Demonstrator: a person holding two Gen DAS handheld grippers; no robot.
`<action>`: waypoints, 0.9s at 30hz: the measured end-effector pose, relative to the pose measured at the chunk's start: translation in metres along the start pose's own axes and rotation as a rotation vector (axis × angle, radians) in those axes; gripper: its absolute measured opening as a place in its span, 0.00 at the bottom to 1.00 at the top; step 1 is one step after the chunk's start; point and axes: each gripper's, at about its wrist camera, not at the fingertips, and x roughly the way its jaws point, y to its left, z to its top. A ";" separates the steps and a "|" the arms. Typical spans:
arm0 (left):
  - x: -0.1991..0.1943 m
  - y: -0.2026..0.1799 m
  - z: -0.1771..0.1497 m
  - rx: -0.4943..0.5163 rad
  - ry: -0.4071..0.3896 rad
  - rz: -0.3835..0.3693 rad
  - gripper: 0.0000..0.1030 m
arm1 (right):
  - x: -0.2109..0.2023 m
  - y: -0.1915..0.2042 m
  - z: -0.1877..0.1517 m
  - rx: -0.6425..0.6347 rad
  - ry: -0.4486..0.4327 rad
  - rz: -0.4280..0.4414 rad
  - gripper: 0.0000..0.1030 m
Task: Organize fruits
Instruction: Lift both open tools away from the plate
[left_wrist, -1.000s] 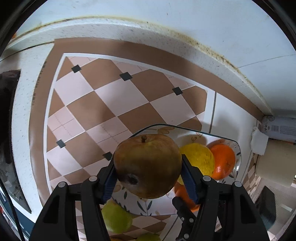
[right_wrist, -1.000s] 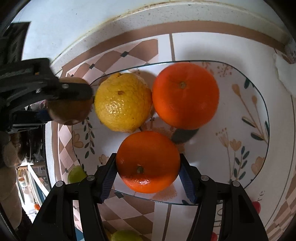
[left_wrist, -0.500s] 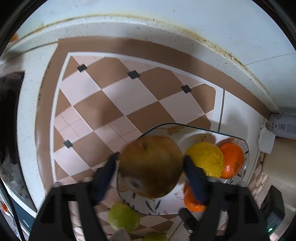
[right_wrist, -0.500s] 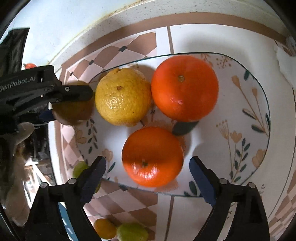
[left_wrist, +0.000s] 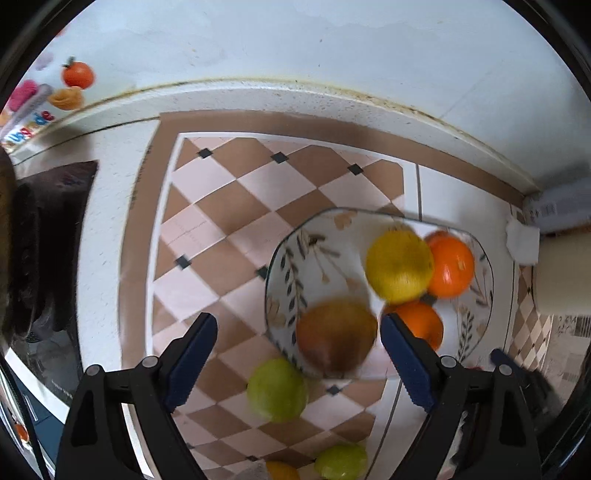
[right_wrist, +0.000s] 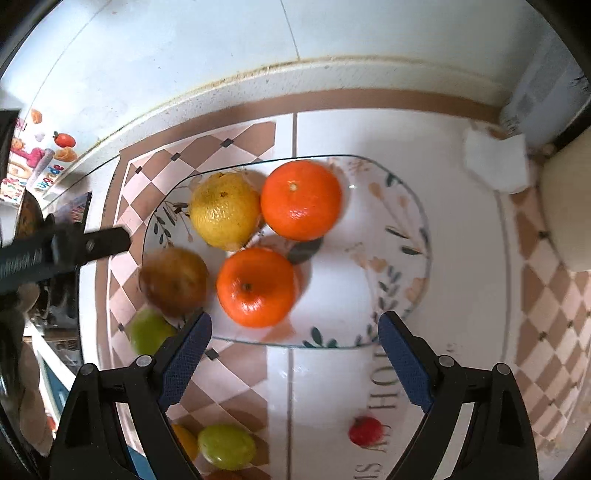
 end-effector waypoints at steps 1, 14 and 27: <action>-0.006 -0.002 -0.010 0.009 -0.022 0.007 0.88 | -0.005 0.000 -0.004 -0.005 -0.012 -0.009 0.91; -0.074 0.004 -0.095 0.092 -0.225 0.071 0.88 | -0.083 0.005 -0.062 0.000 -0.163 -0.051 0.91; -0.133 -0.006 -0.161 0.138 -0.363 0.051 0.88 | -0.153 0.018 -0.132 -0.016 -0.296 -0.064 0.91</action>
